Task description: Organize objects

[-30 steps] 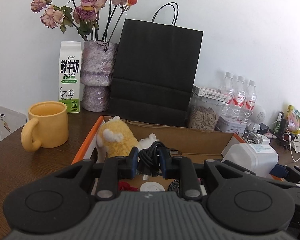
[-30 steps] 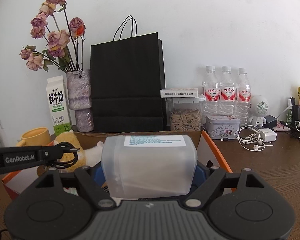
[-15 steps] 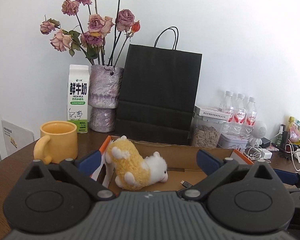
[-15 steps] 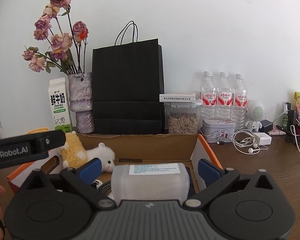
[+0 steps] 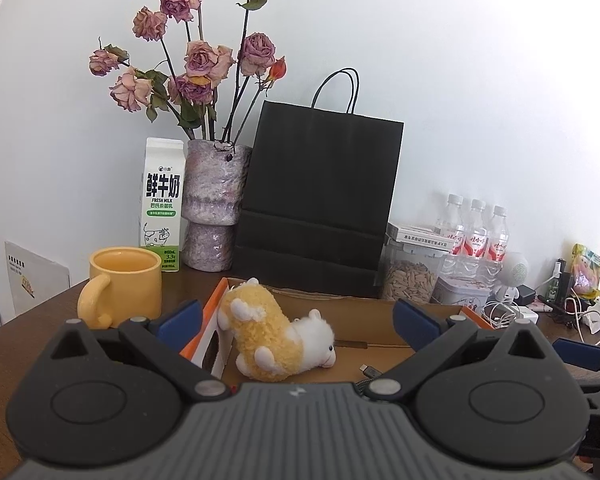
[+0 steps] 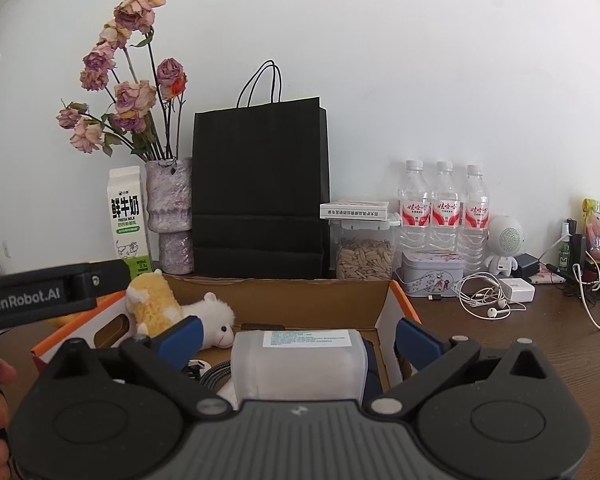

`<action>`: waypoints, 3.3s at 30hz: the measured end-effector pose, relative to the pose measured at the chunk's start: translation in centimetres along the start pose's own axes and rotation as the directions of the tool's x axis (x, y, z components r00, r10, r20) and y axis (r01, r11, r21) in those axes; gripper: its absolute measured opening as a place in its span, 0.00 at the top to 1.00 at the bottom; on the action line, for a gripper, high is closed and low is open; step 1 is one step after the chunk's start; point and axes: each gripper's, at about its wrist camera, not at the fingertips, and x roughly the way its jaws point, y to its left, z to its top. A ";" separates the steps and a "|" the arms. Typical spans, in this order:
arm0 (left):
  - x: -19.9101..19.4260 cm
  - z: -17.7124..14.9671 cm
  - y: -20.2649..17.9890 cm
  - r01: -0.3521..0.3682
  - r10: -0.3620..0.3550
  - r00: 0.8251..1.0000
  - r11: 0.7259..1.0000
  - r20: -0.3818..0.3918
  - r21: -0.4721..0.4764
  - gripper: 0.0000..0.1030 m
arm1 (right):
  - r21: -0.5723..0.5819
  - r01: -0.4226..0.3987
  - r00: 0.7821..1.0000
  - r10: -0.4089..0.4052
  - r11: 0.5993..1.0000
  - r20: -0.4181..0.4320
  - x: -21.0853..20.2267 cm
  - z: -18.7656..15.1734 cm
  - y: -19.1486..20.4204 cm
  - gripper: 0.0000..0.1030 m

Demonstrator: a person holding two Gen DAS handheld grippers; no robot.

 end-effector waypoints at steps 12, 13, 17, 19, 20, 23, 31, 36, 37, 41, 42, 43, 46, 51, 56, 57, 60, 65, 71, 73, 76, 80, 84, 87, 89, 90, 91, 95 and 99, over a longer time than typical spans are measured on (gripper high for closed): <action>-2.3 -0.6 0.7 0.019 -0.019 1.000 0.999 0.006 0.028 0.00 | -0.037 -0.026 1.000 0.026 0.999 -0.011 -2.3 -0.6 -0.2 0.00; -2.5 -0.8 0.8 0.023 -0.024 1.000 0.999 0.004 0.034 0.00 | -0.039 -0.029 1.000 0.029 0.999 -0.013 -2.5 -0.7 -0.2 0.00; -3.3 -1.2 0.8 0.038 -0.038 0.999 0.998 0.003 0.054 0.00 | -0.051 -0.041 0.999 0.040 0.998 -0.021 -3.1 -1.0 -0.1 0.00; -3.6 -1.4 0.7 0.040 -0.040 0.999 0.997 0.001 0.064 0.00 | -0.059 -0.047 0.999 0.045 0.997 -0.029 -3.2 -1.2 0.0 0.00; -3.7 -1.5 0.7 0.039 -0.039 0.999 0.997 -0.001 0.068 0.00 | -0.063 -0.049 0.998 0.047 0.997 -0.033 -3.3 -1.3 0.1 0.00; -4.1 -1.7 0.7 0.041 -0.041 0.999 0.996 -0.006 0.075 0.00 | -0.070 -0.055 0.998 0.053 0.996 -0.037 -3.7 -1.5 0.3 0.00; -6.1 -1.9 1.3 0.009 -0.010 1.000 0.998 0.003 0.070 0.00 | -0.091 -0.056 0.997 0.052 0.994 -0.052 -5.0 -2.3 0.7 0.00; -8.2 -1.8 2.1 0.002 -0.001 1.000 0.999 -0.020 0.043 0.00 | -0.082 -0.056 0.997 0.051 0.995 -0.063 -6.8 -2.7 0.6 0.00; -8.6 -1.9 2.2 0.001 0.000 1.000 0.999 -0.027 0.041 0.00 | -0.080 -0.057 0.997 0.052 0.995 -0.064 -7.3 -2.8 0.6 0.00; -10.5 -1.9 2.7 -0.006 0.008 0.999 0.999 -0.051 0.042 0.00 | -0.065 -0.073 0.994 0.068 0.995 -0.083 -9.4 -3.3 0.9 0.00; -11.0 -1.9 2.8 -0.010 0.013 0.998 0.999 -0.055 0.041 0.00 | -0.062 -0.076 0.993 0.070 0.995 -0.091 -9.8 -3.4 0.9 0.00; -11.6 -1.9 3.0 -0.013 0.015 0.998 0.999 -0.060 0.041 0.00 | -0.058 -0.079 0.992 0.072 0.995 -0.101 -10.3 -3.5 1.0 0.00; -13.4 -1.7 3.5 -0.020 0.023 0.997 0.999 -0.068 0.040 0.00 | -0.026 -0.078 0.990 0.074 0.997 -0.123 -11.8 -3.8 1.3 0.00; -16.5 -1.4 4.2 -0.030 0.033 0.997 0.999 -0.073 0.037 0.00 | -0.013 -0.095 0.988 0.093 0.995 -0.122 -14.8 -4.1 2.1 0.00; -18.1 -1.9 4.9 -0.041 0.045 0.994 0.998 -0.098 0.041 0.00 | -0.015 -0.101 0.986 0.098 0.995 -0.138 -16.4 -4.6 2.6 0.00; -18.3 -2.1 5.1 -0.041 0.045 0.994 0.998 -0.105 0.038 0.00 | -0.019 -0.104 0.985 0.100 0.994 -0.143 -16.6 -4.8 2.7 0.00; -18.6 -2.6 5.4 -0.047 0.051 0.991 0.998 -0.123 0.030 0.00 | -0.031 -0.112 0.982 0.105 0.993 -0.160 -17.2 -5.3 3.0 0.00; -18.8 -3.1 5.7 -0.045 0.048 0.988 0.999 -0.144 0.023 0.00 | -0.042 -0.116 0.977 0.107 0.992 -0.187 -17.3 -5.8 3.4 0.00; -18.7 -3.3 6.1 -0.045 0.047 0.987 0.999 -0.151 0.016 0.00 | -0.050 -0.120 0.970 0.107 0.992 -0.217 -16.9 -6.3 3.6 0.00; -18.4 -3.5 6.2 -0.047 0.049 0.986 0.999 -0.159 0.015 0.00 | -0.055 -0.130 0.965 0.114 0.990 -0.236 -16.4 -6.5 3.7 0.00; -18.2 -3.8 6.3 -0.052 0.054 0.984 0.998 -0.171 0.020 0.00 | -0.076 -0.155 0.953 0.129 0.985 -0.274 -15.3 -6.8 4.3 0.00; -18.1 -4.2 6.6 -0.054 0.058 0.979 0.998 -0.193 0.026 0.00 | -0.104 -0.192 0.924 0.144 0.976 -0.355 -12.7 -7.4 5.0 0.00; -18.3 -4.3 7.1 -0.062 0.066 0.979 0.998 -0.194 0.026 0.00 | -0.094 -0.223 0.898 0.167 0.970 -0.406 -10.5 -7.5 4.7 0.00; -18.5 -4.4 7.4 -0.069 0.072 0.978 0.997 -0.194 0.022 0.00 | -0.074 -0.224 0.881 0.169 0.972 -0.442 -9.1 -7.8 4.1 0.00; -18.4 -4.4 7.5 -0.072 0.075 0.978 0.997 -0.196 0.021 0.00 | -0.045 -0.227 0.869 0.182 0.973 -0.459 -8.5 -8.2 3.6 0.00; -18.4 -4.5 7.6 -0.073 0.076 0.977 0.997 -0.197 0.021 0.00 | -0.043 -0.226 0.874 0.183 0.973 -0.450 -8.5 -8.3 3.4 0.00; -18.4 -4.5 7.6 -0.074 0.076 0.977 0.997 -0.198 0.020 0.00 | -0.038 -0.225 0.876 0.185 0.974 -0.444 -8.5 -8.4 3.3 0.00; -18.3 -4.7 7.6 -0.071 0.074 0.976 0.997 -0.204 0.020 0.00 | -0.012 -0.245 0.881 0.217 0.969 -0.420 -9.0 -8.4 3.1 0.09; -18.2 -4.9 7.3 -0.065 0.069 0.975 0.998 -0.211 0.025 0.00 | 0.011 -0.260 0.886 0.243 0.966 -0.395 -9.6 -8.3 2.8 0.21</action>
